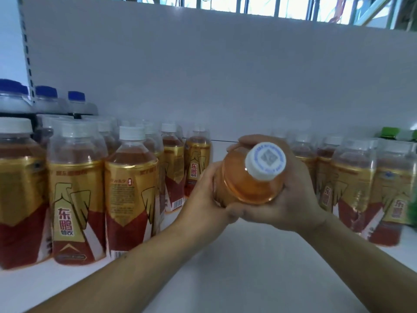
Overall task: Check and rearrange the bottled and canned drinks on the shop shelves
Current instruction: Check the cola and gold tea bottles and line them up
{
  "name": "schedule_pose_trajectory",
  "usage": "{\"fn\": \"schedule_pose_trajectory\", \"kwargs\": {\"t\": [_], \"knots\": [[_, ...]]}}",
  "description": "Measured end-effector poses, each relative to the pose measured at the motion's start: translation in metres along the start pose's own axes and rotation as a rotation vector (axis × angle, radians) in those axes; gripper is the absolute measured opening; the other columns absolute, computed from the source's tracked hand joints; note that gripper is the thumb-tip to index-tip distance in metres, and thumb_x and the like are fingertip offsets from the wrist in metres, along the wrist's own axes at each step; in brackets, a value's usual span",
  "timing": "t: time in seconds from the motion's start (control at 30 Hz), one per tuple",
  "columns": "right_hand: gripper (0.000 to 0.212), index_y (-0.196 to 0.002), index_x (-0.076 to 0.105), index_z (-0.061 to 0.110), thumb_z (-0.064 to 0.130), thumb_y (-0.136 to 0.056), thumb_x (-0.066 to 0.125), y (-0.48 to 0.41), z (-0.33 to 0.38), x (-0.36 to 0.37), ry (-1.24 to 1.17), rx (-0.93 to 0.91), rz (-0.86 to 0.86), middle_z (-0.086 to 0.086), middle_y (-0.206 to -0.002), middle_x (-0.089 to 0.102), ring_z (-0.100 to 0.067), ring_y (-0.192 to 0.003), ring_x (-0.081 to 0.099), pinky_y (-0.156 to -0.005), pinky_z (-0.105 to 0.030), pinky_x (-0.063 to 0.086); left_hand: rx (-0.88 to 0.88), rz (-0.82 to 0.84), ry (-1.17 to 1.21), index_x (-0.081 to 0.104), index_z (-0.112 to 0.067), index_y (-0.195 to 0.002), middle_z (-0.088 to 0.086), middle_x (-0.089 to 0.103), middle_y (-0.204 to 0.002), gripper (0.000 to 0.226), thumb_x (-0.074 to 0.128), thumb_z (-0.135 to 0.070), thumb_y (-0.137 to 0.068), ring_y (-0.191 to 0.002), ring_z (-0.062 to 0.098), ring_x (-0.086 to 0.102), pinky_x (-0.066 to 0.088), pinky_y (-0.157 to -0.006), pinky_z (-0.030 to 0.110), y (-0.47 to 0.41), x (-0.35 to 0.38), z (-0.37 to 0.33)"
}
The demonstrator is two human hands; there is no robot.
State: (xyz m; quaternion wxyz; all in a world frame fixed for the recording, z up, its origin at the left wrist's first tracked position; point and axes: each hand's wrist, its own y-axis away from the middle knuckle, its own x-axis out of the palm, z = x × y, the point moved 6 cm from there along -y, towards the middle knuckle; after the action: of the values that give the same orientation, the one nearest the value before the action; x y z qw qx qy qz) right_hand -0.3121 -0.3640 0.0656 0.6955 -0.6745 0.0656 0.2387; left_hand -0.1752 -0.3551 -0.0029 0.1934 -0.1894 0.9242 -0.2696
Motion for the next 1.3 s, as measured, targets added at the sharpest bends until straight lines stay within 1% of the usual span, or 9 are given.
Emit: {"fn": "schedule_pose_trajectory", "kwargs": {"t": [0.1, 0.3, 0.43, 0.6, 0.7, 0.87, 1.03, 1.17, 1.3], "knots": [[0.061, -0.113, 0.058, 0.043, 0.07, -0.062, 0.079, 0.0, -0.012, -0.002, -0.032, 0.238, -0.058, 0.031, -0.105, 0.067, 0.002, -0.1, 0.066, -0.084, -0.013, 0.047, -0.102, 0.095, -0.104, 0.05, -0.044, -0.121, -0.005, 0.059, -0.119, 0.081, 0.083, -0.015, -0.053, -0.115, 0.02, 0.059, 0.056, -0.089, 0.046, 0.007, 0.002, -0.002], [0.061, -0.111, 0.069, 0.027, 0.068, -0.067, 0.08, 0.012, -0.05, 0.0, -0.056, 0.631, -0.038, 0.017, -0.098, 0.074, 0.0, -0.094, 0.068, -0.081, -0.024, 0.054, -0.022, 0.186, -0.591, 0.022, -0.04, -0.152, -0.017, 0.035, -0.153, 0.078, 0.069, -0.038, -0.09, -0.141, 0.008, 0.034, 0.035, -0.115, 0.035, 0.037, -0.017, -0.058], [0.063, -0.108, 0.07, 0.034, 0.073, -0.06, 0.082, 0.016, -0.055, 0.011, -0.206, 0.826, 0.027, 0.009, -0.104, 0.075, -0.013, -0.101, 0.071, -0.091, -0.036, 0.058, 0.429, -0.054, -0.894, 0.052, -0.032, -0.139, -0.014, 0.056, -0.139, 0.042, 0.054, -0.035, -0.098, -0.131, 0.005, 0.045, 0.031, -0.114, 0.028, 0.06, -0.05, -0.117], [0.046, -0.122, 0.054, 0.031, 0.031, -0.083, 0.08, 0.018, -0.032, 0.006, -0.218, 0.989, 0.302, 0.006, -0.111, 0.069, 0.003, -0.085, 0.066, -0.06, -0.006, 0.047, 0.594, -0.148, -1.244, 0.07, -0.024, -0.111, -0.004, 0.068, -0.119, 0.027, 0.059, -0.028, -0.087, -0.125, 0.02, 0.052, 0.019, -0.12, 0.04, 0.055, -0.087, -0.115], [0.062, -0.129, 0.042, 0.034, 0.026, -0.083, 0.083, 0.038, -0.031, 0.002, -0.041, 1.058, 0.496, 0.011, -0.109, 0.063, 0.005, -0.084, 0.062, -0.064, -0.012, 0.05, 0.492, -0.131, -1.293, 0.071, -0.026, -0.106, -0.004, 0.07, -0.114, 0.033, 0.045, -0.036, -0.088, -0.123, 0.021, 0.055, 0.019, -0.12, 0.047, 0.057, -0.097, -0.102], [0.077, -0.14, 0.044, 0.026, 0.025, -0.077, 0.088, 0.039, -0.045, 0.01, 0.013, 1.131, 0.46, 0.005, -0.123, 0.067, -0.013, -0.108, 0.065, -0.088, -0.033, 0.058, 0.594, -0.185, -1.221, 0.076, -0.023, -0.09, -0.006, 0.074, -0.099, 0.029, 0.048, -0.031, -0.086, -0.116, 0.022, 0.059, 0.021, -0.12, 0.053, 0.059, -0.097, -0.088], [0.068, -0.134, 0.046, 0.02, 0.011, -0.08, 0.085, 0.025, -0.059, 0.04, -0.072, 1.164, 0.419, 0.0, -0.12, 0.064, -0.021, -0.111, 0.063, -0.09, -0.035, 0.056, 0.706, -0.255, -1.113, 0.077, -0.023, -0.08, -0.009, 0.072, -0.087, 0.023, 0.054, -0.023, -0.083, -0.102, 0.017, 0.062, 0.023, -0.12, 0.053, 0.063, -0.098, -0.089], [0.041, -0.095, 0.052, 0.031, 0.002, -0.083, 0.078, 0.009, -0.071, 0.063, -0.097, 1.147, 0.405, 0.008, -0.096, 0.061, -0.021, -0.104, 0.061, -0.095, -0.038, 0.054, 0.731, -0.258, -1.107, 0.077, -0.022, -0.081, -0.008, 0.072, -0.087, 0.02, 0.057, -0.019, -0.083, -0.1, 0.016, 0.063, 0.023, -0.121, 0.053, 0.062, -0.1, -0.083], [0.046, -0.12, 0.06, 0.016, 0.003, -0.081, 0.08, -0.001, -0.086, 0.084, -0.058, 1.15, 0.379, -0.006, -0.117, 0.067, -0.027, -0.112, 0.064, -0.09, -0.037, 0.057, 0.769, -0.281, -1.097, 0.076, -0.021, -0.079, -0.007, 0.072, -0.086, 0.019, 0.059, -0.016, -0.084, -0.1, 0.017, 0.063, 0.021, -0.122, 0.049, 0.062, -0.101, -0.083]]}}
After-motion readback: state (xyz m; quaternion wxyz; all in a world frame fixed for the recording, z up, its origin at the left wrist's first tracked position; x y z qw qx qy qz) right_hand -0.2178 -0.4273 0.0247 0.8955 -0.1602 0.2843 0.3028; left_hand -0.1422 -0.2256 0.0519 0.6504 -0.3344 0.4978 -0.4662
